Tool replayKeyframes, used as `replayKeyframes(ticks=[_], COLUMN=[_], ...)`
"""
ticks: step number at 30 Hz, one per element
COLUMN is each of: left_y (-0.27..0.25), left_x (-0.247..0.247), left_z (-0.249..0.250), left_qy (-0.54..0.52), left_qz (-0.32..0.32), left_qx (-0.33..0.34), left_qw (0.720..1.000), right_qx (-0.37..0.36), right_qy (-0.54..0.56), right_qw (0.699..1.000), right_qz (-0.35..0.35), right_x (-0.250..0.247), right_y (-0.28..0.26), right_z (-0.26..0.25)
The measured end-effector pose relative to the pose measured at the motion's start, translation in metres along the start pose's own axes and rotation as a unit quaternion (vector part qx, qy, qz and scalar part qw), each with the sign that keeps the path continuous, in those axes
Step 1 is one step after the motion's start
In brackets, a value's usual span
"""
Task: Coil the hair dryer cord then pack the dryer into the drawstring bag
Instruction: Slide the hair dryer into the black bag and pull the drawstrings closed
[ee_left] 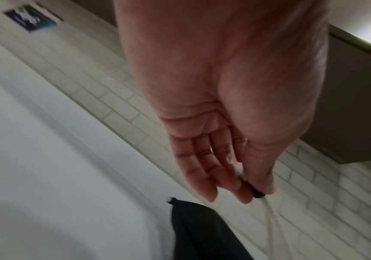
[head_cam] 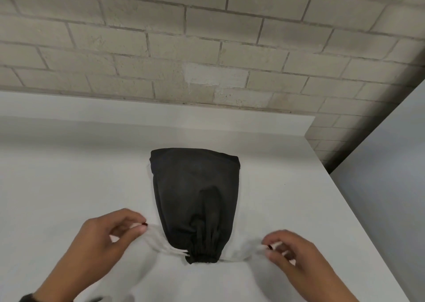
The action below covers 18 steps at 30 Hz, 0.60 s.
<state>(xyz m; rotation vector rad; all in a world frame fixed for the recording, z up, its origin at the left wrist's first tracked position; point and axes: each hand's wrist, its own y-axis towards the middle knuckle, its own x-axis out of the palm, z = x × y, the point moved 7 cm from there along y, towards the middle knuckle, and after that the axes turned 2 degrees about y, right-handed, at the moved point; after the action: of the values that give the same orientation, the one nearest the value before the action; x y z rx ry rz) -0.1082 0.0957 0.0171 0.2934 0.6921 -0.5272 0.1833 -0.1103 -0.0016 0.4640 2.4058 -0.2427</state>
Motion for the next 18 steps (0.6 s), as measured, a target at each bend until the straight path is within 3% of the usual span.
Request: replayKeyframes(ticks=[3, 7, 11, 13, 15, 18], left_y=[0.018, 0.043, 0.055, 0.053, 0.05, 0.038], left_x=[0.019, 0.058, 0.088, 0.092, 0.08, 0.074], left_z=[0.029, 0.047, 0.039, 0.023, 0.012, -0.006], left_qy=[-0.035, -0.061, 0.039, 0.09, 0.094, 0.01], left_qz=[0.005, -0.025, -0.073, -0.098, -0.053, -0.014], left_qx=[0.053, 0.085, 0.102, 0.062, 0.014, -0.117], left_qw=[0.998, 0.994, 0.991, 0.989, 0.994, 0.993], right_qx=[-0.023, 0.003, 0.024, 0.036, 0.089, 0.236], right_qy=[0.089, 0.098, 0.06, 0.029, 0.022, 0.181], right_qw=[0.995, 0.994, 0.997, 0.997, 0.992, 0.951], right_qz=[0.044, 0.053, 0.052, 0.06, 0.092, 0.082], right_x=[0.01, 0.042, 0.07, 0.075, 0.071, 0.077], right_y=[0.024, 0.061, 0.075, 0.072, 0.069, 0.063], right_z=[-0.032, -0.048, -0.041, -0.033, -0.018, 0.006])
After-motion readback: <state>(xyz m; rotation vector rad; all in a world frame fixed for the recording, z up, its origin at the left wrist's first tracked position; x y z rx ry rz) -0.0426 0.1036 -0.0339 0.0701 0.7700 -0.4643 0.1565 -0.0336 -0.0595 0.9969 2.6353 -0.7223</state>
